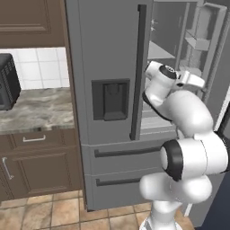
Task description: Retrieve the sausage and cheese from the fridge and place them on the cutting board on the counter.
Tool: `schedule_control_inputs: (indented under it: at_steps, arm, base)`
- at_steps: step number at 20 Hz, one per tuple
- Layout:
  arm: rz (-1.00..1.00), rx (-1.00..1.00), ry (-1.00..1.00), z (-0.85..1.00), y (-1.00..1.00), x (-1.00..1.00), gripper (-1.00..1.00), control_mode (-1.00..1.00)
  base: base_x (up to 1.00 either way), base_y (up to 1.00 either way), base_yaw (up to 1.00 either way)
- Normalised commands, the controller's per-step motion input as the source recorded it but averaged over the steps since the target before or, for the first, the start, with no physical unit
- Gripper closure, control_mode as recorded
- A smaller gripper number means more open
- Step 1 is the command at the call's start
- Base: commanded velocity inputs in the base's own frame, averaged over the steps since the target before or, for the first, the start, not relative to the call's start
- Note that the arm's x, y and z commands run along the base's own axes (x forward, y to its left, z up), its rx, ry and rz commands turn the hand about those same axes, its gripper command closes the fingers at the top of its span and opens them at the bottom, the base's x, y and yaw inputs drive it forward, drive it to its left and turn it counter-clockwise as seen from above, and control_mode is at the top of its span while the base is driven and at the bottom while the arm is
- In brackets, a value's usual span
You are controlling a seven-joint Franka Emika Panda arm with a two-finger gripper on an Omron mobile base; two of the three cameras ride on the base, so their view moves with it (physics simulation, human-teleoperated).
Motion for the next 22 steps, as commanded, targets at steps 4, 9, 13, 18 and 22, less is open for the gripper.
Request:
schedule_control_inputs:
  at_steps: [4,9,13,18,22]
  arm:
    - [-0.07,0.00,-0.22,0.00,-1.00,-0.71,-1.00,-1.00]
    - [0.00,0.00,-0.22,0.00,-1.00,-0.39,-1.00,-1.00]
    - [0.01,0.00,-0.27,0.21,-0.52,-0.70,-1.00,-1.00]
    - [0.01,0.00,-0.10,0.39,0.48,-0.98,-1.00,-1.00]
    - [0.30,0.09,-0.09,0.04,0.77,-0.62,-1.00,-1.00]
  base:
    - [0.00,0.00,0.00]
    - [0.00,0.00,0.00]
    - [0.00,0.00,0.00]
    - [0.00,0.00,0.00]
    - [0.00,0.00,0.00]
